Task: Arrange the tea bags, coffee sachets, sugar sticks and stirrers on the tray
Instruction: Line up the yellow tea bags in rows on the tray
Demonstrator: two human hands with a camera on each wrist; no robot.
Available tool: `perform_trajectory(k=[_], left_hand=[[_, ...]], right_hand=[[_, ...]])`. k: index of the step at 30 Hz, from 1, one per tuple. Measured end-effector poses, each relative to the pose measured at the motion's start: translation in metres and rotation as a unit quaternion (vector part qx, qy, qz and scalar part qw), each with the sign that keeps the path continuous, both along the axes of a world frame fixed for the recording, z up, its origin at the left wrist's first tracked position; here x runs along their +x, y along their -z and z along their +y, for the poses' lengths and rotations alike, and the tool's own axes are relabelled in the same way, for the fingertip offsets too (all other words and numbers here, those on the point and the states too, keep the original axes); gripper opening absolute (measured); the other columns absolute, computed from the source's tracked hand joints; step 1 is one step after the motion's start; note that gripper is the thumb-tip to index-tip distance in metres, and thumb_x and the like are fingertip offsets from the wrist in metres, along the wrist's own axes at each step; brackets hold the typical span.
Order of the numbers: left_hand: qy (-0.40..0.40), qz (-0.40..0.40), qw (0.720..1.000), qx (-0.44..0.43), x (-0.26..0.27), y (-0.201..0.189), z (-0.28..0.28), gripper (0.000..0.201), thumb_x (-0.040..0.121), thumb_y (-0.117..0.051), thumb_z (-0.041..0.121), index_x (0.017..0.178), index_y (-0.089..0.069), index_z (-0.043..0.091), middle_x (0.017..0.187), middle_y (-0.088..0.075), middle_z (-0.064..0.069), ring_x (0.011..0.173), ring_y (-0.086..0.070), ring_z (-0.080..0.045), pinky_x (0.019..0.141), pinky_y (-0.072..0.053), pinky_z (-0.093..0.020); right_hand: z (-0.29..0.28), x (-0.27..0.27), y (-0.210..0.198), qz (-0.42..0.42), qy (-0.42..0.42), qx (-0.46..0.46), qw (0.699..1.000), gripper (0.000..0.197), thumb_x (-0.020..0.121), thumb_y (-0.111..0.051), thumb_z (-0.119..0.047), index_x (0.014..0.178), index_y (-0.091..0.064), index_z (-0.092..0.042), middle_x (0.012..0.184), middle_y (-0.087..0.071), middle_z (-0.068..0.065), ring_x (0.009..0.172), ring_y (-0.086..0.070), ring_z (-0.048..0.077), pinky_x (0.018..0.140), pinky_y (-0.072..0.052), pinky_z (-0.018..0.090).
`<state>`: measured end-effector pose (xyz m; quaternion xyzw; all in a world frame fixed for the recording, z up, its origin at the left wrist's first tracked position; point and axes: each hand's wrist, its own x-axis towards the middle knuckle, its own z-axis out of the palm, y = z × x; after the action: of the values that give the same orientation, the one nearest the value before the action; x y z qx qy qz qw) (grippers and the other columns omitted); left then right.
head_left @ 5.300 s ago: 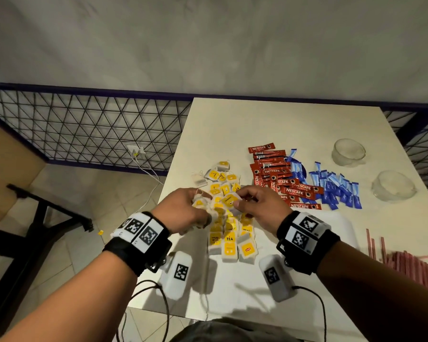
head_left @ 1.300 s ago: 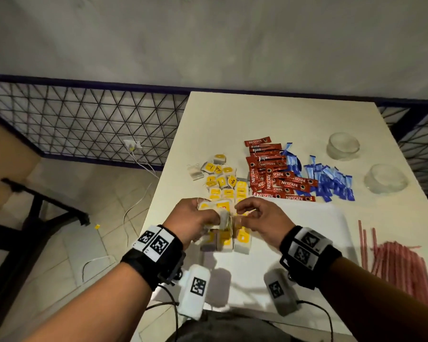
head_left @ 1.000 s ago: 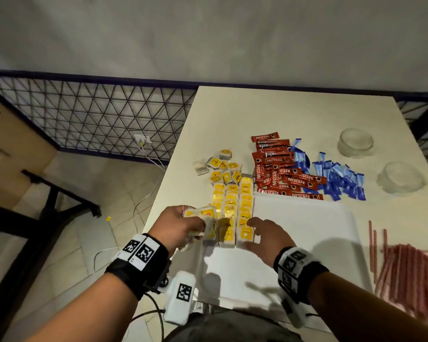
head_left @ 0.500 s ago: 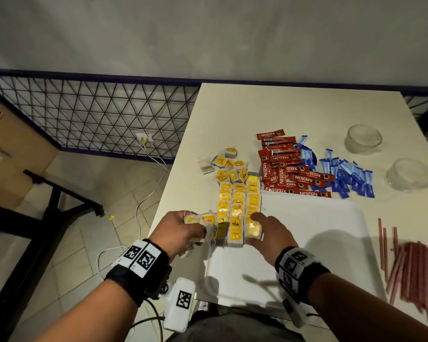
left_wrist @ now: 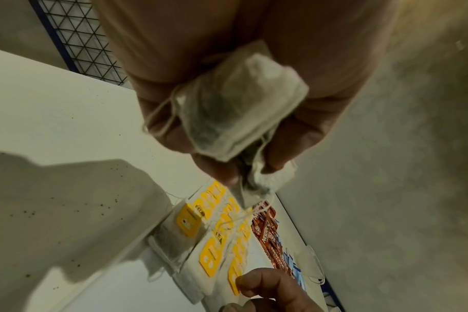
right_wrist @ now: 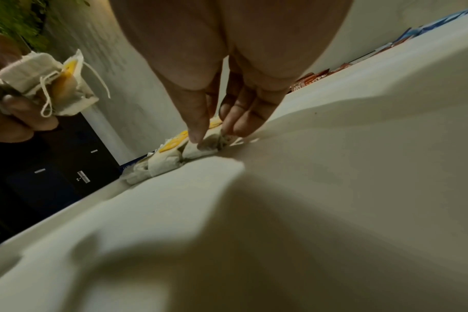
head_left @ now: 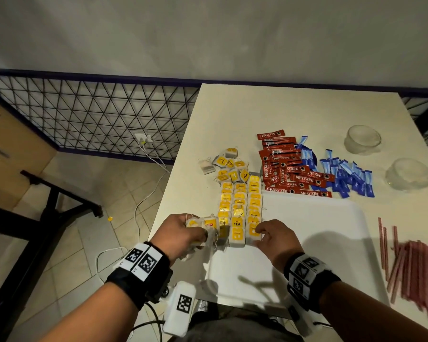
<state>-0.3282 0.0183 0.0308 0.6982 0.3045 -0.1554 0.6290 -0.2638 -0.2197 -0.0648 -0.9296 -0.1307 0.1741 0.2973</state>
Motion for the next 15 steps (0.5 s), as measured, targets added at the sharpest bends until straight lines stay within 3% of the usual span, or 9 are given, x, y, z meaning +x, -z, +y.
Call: perform_trajectory(k=[2,6,8,12,15], left_hand=[[0.001,-0.001,1.0,-0.006,-0.001,-0.001,-0.001,0.023,0.054,-0.066,0.011,0.075,-0.06,0.006,0.056,-0.06,-0.016,0.039,-0.039,-0.016,0.041,-0.027,-0.016],[0.002,0.001,1.0,-0.016,0.0,-0.001,-0.005,0.023,0.052,-0.066,0.01,0.073,-0.059,0.006,0.057,-0.054,-0.017,0.038,-0.038,-0.016,0.041,-0.026,-0.016],[0.013,0.003,1.0,-0.017,0.001,0.0,-0.005,0.03,0.046,-0.07,0.013,0.074,-0.061,0.006,0.059,-0.053,-0.015,0.037,-0.037,-0.016,0.042,-0.027,-0.017],[0.05,0.005,0.998,-0.027,0.006,0.0,-0.004,0.029,0.044,-0.071,0.014,0.071,-0.064,0.007,0.058,-0.051,-0.015,0.037,-0.037,-0.017,0.042,-0.028,-0.019],[0.083,-0.009,0.996,-0.009,0.013,-0.004,-0.011,0.024,0.045,-0.069,0.014,0.069,-0.066,0.01,0.058,-0.052,-0.013,0.039,-0.039,-0.018,0.042,-0.03,-0.018]], right_hand=[[-0.001,-0.001,0.002,-0.014,-0.021,0.029,0.999,0.025,0.082,-0.073,-0.025,0.107,-0.068,-0.024,0.099,-0.05,-0.011,0.076,-0.051,0.002,0.083,-0.047,0.022],[0.002,0.001,0.004,-0.016,-0.068,-0.004,0.998,0.028,0.087,-0.068,-0.027,0.114,-0.069,-0.021,0.112,-0.055,-0.001,0.102,-0.056,0.015,0.096,-0.044,0.028],[0.004,0.002,0.001,-0.027,-0.07,-0.007,0.997,0.026,0.086,-0.069,-0.027,0.111,-0.071,-0.02,0.112,-0.057,0.001,0.105,-0.056,0.018,0.097,-0.043,0.031],[0.015,0.003,-0.039,-0.072,-0.029,0.145,0.986,0.016,0.085,-0.07,-0.029,0.1,-0.071,-0.028,0.099,-0.058,-0.012,0.087,-0.058,0.009,0.079,-0.046,0.019],[0.031,0.005,-0.08,0.011,-0.068,0.231,0.971,0.019,0.085,-0.071,-0.026,0.099,-0.064,-0.037,0.089,-0.062,-0.013,0.071,-0.051,0.009,0.071,-0.045,0.021]])
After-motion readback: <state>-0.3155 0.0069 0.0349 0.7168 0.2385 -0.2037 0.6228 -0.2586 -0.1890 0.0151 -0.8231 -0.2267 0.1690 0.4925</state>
